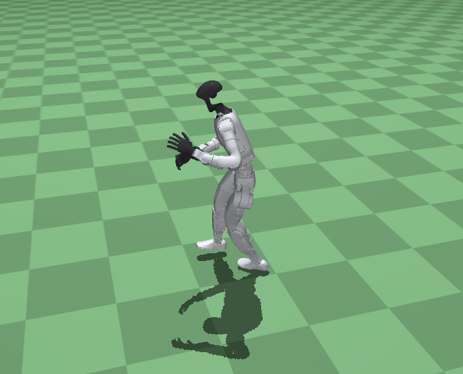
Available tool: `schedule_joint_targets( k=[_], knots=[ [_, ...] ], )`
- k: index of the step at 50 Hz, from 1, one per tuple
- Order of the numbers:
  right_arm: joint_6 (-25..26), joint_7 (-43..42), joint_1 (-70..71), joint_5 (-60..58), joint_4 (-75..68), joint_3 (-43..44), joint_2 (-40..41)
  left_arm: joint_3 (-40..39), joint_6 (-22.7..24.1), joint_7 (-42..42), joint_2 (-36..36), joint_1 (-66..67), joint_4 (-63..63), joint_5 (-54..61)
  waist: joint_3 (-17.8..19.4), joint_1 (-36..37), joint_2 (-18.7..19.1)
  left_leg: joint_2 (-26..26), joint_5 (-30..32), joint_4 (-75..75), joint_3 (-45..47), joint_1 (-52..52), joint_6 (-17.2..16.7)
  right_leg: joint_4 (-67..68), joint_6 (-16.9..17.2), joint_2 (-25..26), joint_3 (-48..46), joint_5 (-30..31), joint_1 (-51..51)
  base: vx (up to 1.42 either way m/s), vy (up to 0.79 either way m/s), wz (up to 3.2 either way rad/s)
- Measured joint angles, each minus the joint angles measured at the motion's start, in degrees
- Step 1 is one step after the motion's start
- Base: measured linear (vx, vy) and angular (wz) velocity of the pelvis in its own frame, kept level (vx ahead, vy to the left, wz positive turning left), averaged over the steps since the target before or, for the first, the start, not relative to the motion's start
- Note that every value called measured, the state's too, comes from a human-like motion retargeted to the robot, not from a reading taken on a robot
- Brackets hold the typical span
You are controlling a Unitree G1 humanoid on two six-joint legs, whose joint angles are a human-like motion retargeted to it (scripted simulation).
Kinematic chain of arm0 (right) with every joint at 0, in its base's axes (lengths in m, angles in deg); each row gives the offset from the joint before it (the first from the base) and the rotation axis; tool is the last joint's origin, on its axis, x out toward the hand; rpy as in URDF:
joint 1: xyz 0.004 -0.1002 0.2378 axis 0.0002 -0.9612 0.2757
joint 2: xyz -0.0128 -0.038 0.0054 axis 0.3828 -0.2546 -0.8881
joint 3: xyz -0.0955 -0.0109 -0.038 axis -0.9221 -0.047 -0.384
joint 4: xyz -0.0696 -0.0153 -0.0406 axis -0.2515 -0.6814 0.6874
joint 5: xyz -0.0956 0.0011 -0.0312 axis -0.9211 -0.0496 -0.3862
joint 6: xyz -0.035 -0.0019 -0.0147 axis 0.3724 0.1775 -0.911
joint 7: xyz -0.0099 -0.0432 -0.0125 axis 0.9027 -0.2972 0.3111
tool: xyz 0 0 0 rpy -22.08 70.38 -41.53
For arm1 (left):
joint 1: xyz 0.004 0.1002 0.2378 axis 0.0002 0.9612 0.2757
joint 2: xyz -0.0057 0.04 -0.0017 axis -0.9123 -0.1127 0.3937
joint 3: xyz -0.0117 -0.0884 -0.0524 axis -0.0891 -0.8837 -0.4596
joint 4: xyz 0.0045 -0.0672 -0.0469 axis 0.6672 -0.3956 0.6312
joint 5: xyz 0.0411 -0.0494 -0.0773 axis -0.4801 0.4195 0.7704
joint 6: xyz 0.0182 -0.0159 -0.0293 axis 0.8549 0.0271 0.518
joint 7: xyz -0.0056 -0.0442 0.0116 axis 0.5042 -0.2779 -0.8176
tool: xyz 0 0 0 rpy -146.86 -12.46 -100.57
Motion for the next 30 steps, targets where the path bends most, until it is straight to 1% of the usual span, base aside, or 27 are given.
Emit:
schedule_joint_targets(
  k=[2, 4, 5, 7, 8, 10, 11, 12, 13, 15, 17, 19, 20, 21, 22, 23, 25, 27, 28, 30],
  knots=[
    [-0.01, -1.16, -6.7, 0.49, 1.31, 4.34, -1.12, -6.22, -0.24, 9.26, -1.35, -5.21, 0.88, 1.57, 0.34, -1.11, -0.31, -1.09, 1.57, -4.33, -6.51, 4.81, 0.14, -7.47, -1.25, -0.56, -3.73, 1.53, 3.68, 0.42, 0.02, 2.99],
    [-0.56, -1.88, -14.54, 1.74, 3.35, 9.38, -0.79, -10.13, 1.09, 16.45, -2.61, -9.67, 1.38, 2.91, 0.01, -3.36, -0.91, -1.21, 3.29, -6.88, -11.3, 8.18, -1.11, -10.27, -1.17, -0.33, -7.2, 1.32, 4.95, 0.47, 0.05, 2.98],
    [-0.97, -2.0, -18.54, 2.54, 4.52, 11.89, -0.26, -11.81, 2.15, 18.78, -3.24, -11.65, 1.44, 3.24, -0.29, -4.74, -1.22, -1.03, 4.23, -8.07, -13.27, 9.63, -1.95, -11.33, -1.15, -0.06, -8.21, 1.04, 5.29, 0.51, 0.07, 2.96],
    [-1.34, -0.39, -25.45, 5.13, 6.94, 16.37, 1.24, -14.6, 4.02, 18.08, -3.76, -14.81, 0.74, 3.66, -0.56, -8.42, -2.04, -0.37, 5.99, -8.67, -13.57, 11.37, -4.12, -12.65, -1.27, 0.49, -7.6, -0.4, 5.91, 0.53, 0.07, 2.96],
    [-0.99, 1.2, -28.16, 6.86, 8.16, 18.5, 1.86, -15.49, 4.66, 16.19, -3.4, -16.33, 0.26, 4.92, -0.39, -10.58, -2.54, -0.08, 6.42, -7.47, -11.69, 11.42, -5.43, -12.85, -1.49, 0.48, -7.18, -1.33, 6.36, 0.54, 0.05, 2.97],
    [0.47, 4.15, -31.27, 10.03, 9.86, 21.56, 2.9, -14.7, 5.65, 11.59, -0.67, -18.7, 0.64, 11.36, -0.05, -15.15, -4.15, 0.31, 5.84, -0.71, -3.83, 9.0, -8.11, -12.24, -2.43, -0.89, -8.02, -1.6, 7.56, 0.55, 0.02, 2.89],
    [1.1, 5.41, -32.16, 11.93, 10.49, 22.57, 3.2, -11.38, 6.08, 9.12, 1.91, -18.96, 1.19, 15.88, -1.93, -16.4, -4.7, 1.37, 5.14, 7.04, 2.2, 3.84, -9.2, -7.77, -2.91, -2.07, -9.92, -2.25, 4.93, 0.56, -0.01, 2.68],
    [1.51, 6.1, -32.63, 13.43, 10.9, 23.14, 3.49, -7.95, 6.15, 6.96, 4.62, -18.79, 1.35, 19.88, -3.4, -17.55, -4.9, 3.03, 4.8, 14.6, 7.74, -0.97, -9.56, -3.48, -4.02, -3.2, -12.05, -3.46, 2.74, 0.56, -0.01, 2.53],
    [1.5, 5.68, -32.24, 14.12, 10.86, 22.82, 3.77, -4.26, 5.51, 5.43, 7.57, -17.77, 0.74, 22.85, -4.06, -18.49, -4.37, 5.91, 5.2, 21.76, 12.32, -5.07, -8.49, 0.45, -6.38, -4.2, -14.64, -5.78, 1.42, 0.52, 0.01, 2.53],
    [0.88, 2.82, -27.85, 13.66, 8.43, 20.39, 3.27, 0.87, 2.45, 3.56, 13.27, -14.09, -4.13, 23.4, -1.87, -20.39, -1.77, 13.15, 2.64, 33.2, 18.65, -9.54, -3.33, 1.91, -11.28, -4.9, -20.26, -9.89, 4.4, 0.49, 0.06, 2.35],
    [0.28, -0.65, -21.92, 8.96, 5.63, 16.51, 1.6, 5.13, -0.52, 2.75, 17.99, -4.73, -10.01, 18.83, -1.53, -18.45, -1.35, 18.54, -4.4, 41.38, 24.28, -13.22, 1.16, 8.66, -11.12, -6.82, -23.88, -13.47, 4.61, 0.56, 0.07, 1.55],
    [-0.34, -3.81, -16.34, 4.92, 7.76, 13.23, 0.47, 8.5, -0.8, 1.97, 20.57, 6.89, -12.08, 20.03, -3.02, -14.28, -2.84, 21.77, -9.85, 45.85, 28.76, -16.91, 3.82, 12.08, -9.88, -9.56, -25.83, -15.43, 5.47, 0.63, 0.07, 1.17],
    [-0.79, -4.96, -14.1, 4.59, 10.7, 12.22, 0.36, 9.9, -0.2, 1.69, 20.74, 12.89, -11.63, 22.79, -4.12, -11.67, -4.03, 22.95, -11.79, 47.08, 30.58, -18.83, 4.75, 12.78, -9.22, -11.02, -26.48, -16.1, 6.18, 0.7, 0.09, 1.11],
    [-1.46, -5.04, -13.94, 7.49, 15.72, 12.78, 1.09, 10.27, 0.58, 1.29, 18.08, 19.46, -9.1, 27.07, -6.83, -7.8, -6.44, 23.6, -13.12, 47.18, 32.56, -21.72, 5.3, 15.84, -8.39, -13.6, -26.33, -16.52, 4.63, 0.73, 0.12, 1.14],
    [-2.19, -4.92, -13.61, 10.59, 20.7, 13.28, 1.71, 10.03, 1.11, 0.62, 15.36, 25.32, -6.76, 30.8, -8.7, -4.2, -8.37, 24.32, -14.45, 46.38, 34.17, -23.98, 5.93, 16.21, -7.94, -15.46, -26.73, -15.98, 4.81, 0.72, 0.18, 1.25],
    [-3.04, -4.41, -12.93, 14.09, 25.62, 13.65, 2.13, 8.54, 1.14, -0.6, 12.53, 29.79, -4.8, 33.39, -8.92, -1.16, -9.34, 25.17, -15.79, 43.81, 35.06, -25.0, 6.75, 11.21, -8.27, -15.87, -28.22, -13.51, 8.45, 0.7, 0.22, 1.29],
    [-4.4, -2.94, -12.74, 18.74, 34.5, 14.51, 3.11, 3.33, 0.72, -3.57, 6.57, 38.68, -1.37, 38.68, -10.37, 5.6, -12.38, 27.46, -17.42, 37.56, 37.92, -27.17, 7.81, 6.45, -8.42, -17.48, -29.79, -7.9, 12.14, 0.73, 0.28, 1.15],
    [-4.26, -0.47, -12.79, 21.35, 39.86, 13.99, 3.83, -1.26, -0.8, -6.21, 3.79, 44.41, -0.48, 42.04, -11.78, 10.82, -15.25, 29.23, -17.87, 27.91, 41.19, -28.64, 7.83, 2.91, -7.67, -18.7, -30.05, -0.9, 14.37, 0.79, 0.32, 1.05],
    [-3.54, 1.12, -13.18, 24.18, 41.45, 13.05, 4.57, -3.04, -1.5, -7.53, 3.29, 46.16, -0.56, 43.18, -12.14, 12.76, -17.0, 29.66, -17.74, 21.9, 43.11, -28.69, 7.77, 1.18, -6.96, -19.26, -29.72, 2.68, 15.61, 0.83, 0.34, 1.21],
    [0.63, 6.91, -14.91, 29.38, 41.99, 12.31, 4.52, -4.87, -2.88, -10.08, 3.62, 47.09, -1.8, 43.33, -12.66, 15.26, -20.43, 29.02, -17.34, 8.26, 47.47, -27.73, 7.64, -1.69, -4.82, -20.55, -28.86, 9.05, 18.5, 0.86, 0.36, 1.45]
  ],
)
